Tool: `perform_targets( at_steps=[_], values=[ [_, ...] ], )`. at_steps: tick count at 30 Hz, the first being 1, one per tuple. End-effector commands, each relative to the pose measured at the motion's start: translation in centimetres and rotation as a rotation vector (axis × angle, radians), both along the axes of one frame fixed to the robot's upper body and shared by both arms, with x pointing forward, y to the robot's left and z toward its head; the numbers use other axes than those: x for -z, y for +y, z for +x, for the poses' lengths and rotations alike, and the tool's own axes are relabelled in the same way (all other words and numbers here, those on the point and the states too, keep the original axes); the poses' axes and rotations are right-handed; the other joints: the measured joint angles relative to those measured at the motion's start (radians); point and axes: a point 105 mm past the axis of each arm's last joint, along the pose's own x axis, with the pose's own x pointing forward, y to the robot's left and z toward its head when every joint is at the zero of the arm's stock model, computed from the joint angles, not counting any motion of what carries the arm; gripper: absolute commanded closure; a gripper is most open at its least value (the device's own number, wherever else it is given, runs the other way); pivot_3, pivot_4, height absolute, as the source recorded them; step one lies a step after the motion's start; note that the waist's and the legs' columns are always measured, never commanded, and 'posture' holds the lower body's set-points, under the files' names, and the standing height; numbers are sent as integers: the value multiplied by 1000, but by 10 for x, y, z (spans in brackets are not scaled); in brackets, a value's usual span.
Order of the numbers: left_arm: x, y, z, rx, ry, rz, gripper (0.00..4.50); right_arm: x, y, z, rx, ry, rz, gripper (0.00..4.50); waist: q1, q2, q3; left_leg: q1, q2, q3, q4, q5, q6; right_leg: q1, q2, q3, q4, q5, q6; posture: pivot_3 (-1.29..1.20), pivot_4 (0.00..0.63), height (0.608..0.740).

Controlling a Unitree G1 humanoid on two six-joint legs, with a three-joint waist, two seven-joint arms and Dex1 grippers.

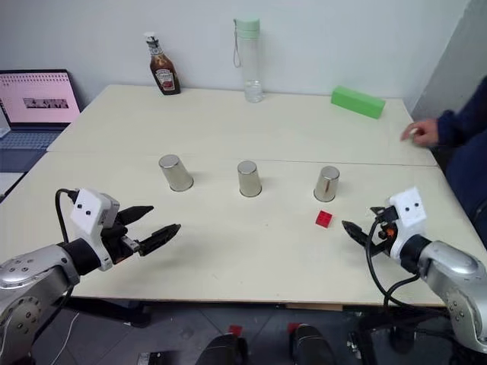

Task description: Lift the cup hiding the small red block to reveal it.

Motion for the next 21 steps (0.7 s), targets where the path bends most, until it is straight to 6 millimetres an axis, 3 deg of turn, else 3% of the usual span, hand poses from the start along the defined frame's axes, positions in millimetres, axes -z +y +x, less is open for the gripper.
perform_targets(
  at_steps=[1,21],
  values=[
    [-11,2,3,13,-48,21,0,-9,7,-3,-25,-30,12,28,0,0,0,0,0,0,0,0,0,0,0,0,0,0,0,0,150,740],
    [-11,0,6,16,-70,4,0,-10,12,1,-54,-37,19,28,1,0,0,0,-1,1,1,0,0,0,-2,1,0,0,0,0,150,740]
  ],
)
